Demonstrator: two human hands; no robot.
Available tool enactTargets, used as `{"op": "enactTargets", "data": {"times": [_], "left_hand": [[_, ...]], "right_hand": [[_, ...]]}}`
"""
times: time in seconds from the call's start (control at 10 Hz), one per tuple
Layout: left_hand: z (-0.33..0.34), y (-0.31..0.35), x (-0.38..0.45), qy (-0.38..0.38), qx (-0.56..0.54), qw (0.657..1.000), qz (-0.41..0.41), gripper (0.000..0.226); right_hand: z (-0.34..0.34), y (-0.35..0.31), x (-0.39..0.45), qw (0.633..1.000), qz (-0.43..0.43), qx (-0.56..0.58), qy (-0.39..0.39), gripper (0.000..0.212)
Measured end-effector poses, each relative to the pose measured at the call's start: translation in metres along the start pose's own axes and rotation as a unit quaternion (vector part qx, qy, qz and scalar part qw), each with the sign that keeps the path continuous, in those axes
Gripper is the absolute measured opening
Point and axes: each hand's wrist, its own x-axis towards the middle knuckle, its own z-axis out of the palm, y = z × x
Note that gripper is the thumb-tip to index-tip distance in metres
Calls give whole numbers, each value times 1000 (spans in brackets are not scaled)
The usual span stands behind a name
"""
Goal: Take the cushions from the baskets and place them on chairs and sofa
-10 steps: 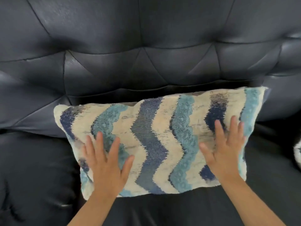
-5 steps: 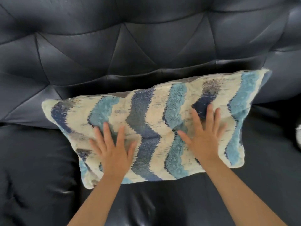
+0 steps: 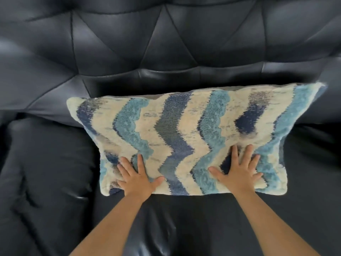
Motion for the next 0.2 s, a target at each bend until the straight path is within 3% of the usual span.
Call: {"op": "enactTargets", "data": {"times": [0.1, 0.2], "left_hand": [[-25, -22, -22, -20, -35, 998, 47, 93], [-25, -56, -87, 84, -100, 989, 71, 73]], "right_hand": [[-22, 16, -28, 998, -38, 49, 1, 94], [-57, 15, -74, 994, -61, 82, 47, 79]]}}
